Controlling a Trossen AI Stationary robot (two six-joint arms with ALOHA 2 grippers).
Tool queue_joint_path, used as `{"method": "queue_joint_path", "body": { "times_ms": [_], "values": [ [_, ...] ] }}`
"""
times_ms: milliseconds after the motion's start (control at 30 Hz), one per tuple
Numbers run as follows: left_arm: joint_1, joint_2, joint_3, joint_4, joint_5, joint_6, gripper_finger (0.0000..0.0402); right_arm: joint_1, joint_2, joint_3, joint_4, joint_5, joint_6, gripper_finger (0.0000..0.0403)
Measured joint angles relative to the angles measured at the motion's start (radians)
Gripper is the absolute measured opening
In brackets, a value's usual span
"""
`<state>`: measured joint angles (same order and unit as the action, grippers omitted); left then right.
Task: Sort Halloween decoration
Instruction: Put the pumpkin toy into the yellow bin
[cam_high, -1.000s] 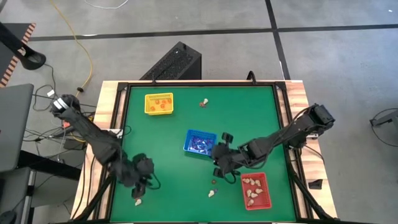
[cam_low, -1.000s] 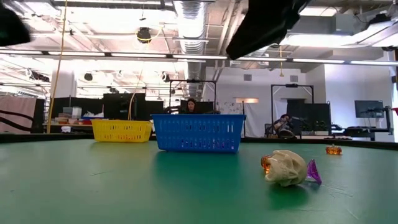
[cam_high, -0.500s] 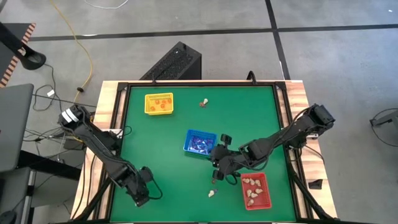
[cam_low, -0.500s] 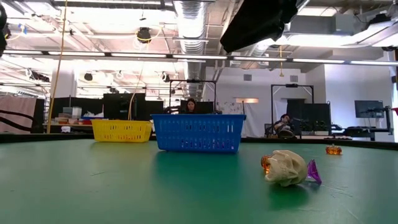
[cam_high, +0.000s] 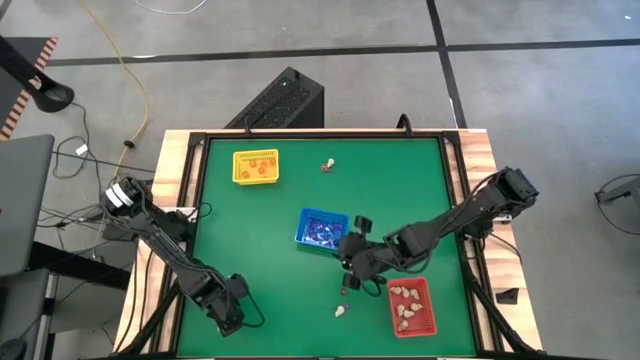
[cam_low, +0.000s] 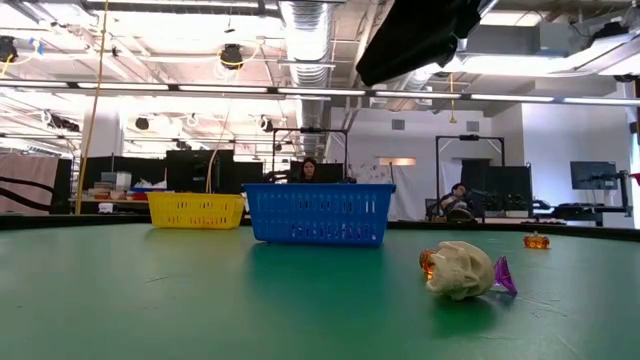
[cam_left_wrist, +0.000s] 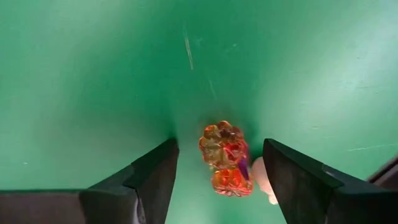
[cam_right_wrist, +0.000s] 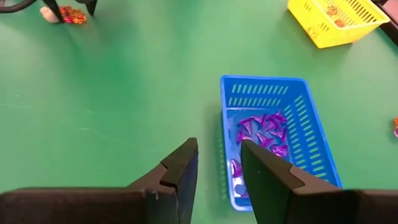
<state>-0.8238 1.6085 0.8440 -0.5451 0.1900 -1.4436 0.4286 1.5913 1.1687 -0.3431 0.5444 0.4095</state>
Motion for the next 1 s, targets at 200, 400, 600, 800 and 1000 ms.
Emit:
{"method": "queue_joint_path", "body": {
  "times_ms": [200, 400, 600, 800, 1000],
  "values": [
    [0.000, 0.007, 0.002, -0.006, -0.010, 0.027, 0.0229, -0.001, 0.000, 0.000, 0.000, 0.000, 0.000, 0.0152],
    [0.000, 0.005, 0.000, -0.010, -0.031, 0.047, 0.0195, 0.000, 0.000, 0.000, 0.000, 0.000, 0.000, 0.0152],
    [0.002, 0.005, -0.001, -0.014, -0.046, 0.054, 0.0158, 0.000, 0.000, 0.000, 0.001, 0.000, 0.000, 0.0152],
    [0.002, 0.005, -0.001, -0.013, -0.068, 0.062, 0.0149, 0.000, 0.000, 0.000, 0.000, 0.000, 0.000, 0.0152],
    [0.003, 0.006, -0.002, -0.010, -0.100, 0.081, 0.0149, 0.000, 0.000, 0.000, 0.001, 0.000, 0.000, 0.0152]
  ]
}}
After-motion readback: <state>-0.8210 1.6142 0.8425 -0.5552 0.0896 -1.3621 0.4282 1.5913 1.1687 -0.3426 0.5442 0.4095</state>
